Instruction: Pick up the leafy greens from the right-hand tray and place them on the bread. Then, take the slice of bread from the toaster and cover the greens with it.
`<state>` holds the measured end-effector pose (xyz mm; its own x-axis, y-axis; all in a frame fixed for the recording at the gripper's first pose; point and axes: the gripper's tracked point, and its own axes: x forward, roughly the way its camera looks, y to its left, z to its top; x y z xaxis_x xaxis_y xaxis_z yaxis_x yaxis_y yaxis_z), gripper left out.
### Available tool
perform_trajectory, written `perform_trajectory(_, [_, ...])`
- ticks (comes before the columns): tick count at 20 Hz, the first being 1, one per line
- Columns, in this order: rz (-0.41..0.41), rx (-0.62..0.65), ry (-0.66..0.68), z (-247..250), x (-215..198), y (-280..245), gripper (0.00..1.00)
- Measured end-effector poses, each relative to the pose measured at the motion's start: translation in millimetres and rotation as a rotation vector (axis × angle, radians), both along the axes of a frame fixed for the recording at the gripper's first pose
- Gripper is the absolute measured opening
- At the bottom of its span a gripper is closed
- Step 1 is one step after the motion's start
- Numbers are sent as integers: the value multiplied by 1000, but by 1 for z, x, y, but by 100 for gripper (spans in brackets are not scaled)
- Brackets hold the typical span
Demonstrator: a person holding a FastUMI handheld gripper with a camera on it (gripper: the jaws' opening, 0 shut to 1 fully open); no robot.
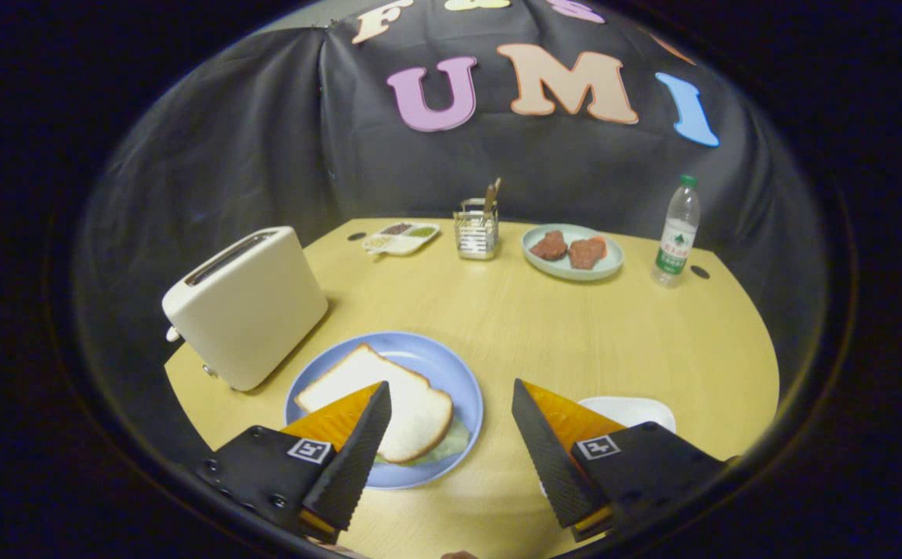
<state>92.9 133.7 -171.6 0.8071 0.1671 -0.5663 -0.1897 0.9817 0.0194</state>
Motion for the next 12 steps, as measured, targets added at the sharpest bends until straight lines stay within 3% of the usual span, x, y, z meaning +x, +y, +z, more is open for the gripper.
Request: perform_trajectory(12, [-34,97,-459,116,-8,-21,98])
